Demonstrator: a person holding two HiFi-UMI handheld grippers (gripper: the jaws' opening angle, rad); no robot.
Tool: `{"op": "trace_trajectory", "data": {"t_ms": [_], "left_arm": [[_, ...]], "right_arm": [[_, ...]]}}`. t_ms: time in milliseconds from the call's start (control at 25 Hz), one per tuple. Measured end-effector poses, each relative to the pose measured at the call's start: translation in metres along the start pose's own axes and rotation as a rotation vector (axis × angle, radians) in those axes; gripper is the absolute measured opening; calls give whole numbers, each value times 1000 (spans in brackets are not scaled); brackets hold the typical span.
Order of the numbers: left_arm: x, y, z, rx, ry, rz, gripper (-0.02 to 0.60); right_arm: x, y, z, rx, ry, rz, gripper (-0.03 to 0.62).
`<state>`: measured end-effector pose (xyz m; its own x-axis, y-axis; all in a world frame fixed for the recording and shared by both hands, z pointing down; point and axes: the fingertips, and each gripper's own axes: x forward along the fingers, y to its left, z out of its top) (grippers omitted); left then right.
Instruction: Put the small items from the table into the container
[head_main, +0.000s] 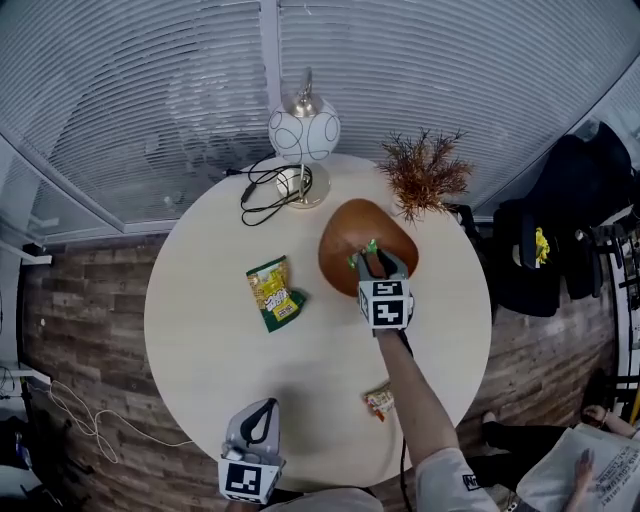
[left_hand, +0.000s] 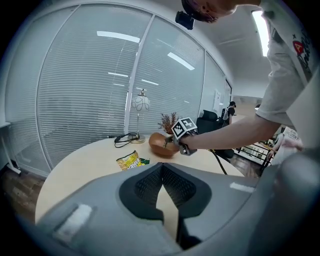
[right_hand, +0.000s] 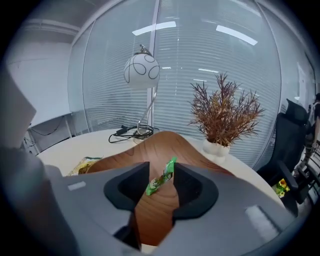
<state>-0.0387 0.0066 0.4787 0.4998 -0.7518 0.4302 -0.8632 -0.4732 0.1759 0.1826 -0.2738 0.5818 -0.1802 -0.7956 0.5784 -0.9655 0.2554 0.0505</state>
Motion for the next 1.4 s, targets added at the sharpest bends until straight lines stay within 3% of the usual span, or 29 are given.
{"op": "trace_trajectory", "data": {"t_ms": [200,400,600,800,1000,1280,1400], "left_arm": [[6,8,4,4,7,10,-6],[17,8,5,14,3,7,-6],[17,4,5,14,-49,-3,-6],[7,-5,-4,35,-46,-21,-9],[-7,-14,-13,-6,-56,-43,-8],[-20,-27,-36,30,-6,-41,-5],[-23,-37,-38,40,6,-58,-6]], "right_arm": [[-39,-1,18,30,-125,-3,112],[-108,27,25,49,-258,98,6],[-177,75,1,30,-316,191,3],[-234,112,-53,-12,-265,223,3],[-272,131,-119,-57,-146,233,3],[-288,106,-186,-84,2,174,22],[-285,91,-208,-91,68,124,94]]}}
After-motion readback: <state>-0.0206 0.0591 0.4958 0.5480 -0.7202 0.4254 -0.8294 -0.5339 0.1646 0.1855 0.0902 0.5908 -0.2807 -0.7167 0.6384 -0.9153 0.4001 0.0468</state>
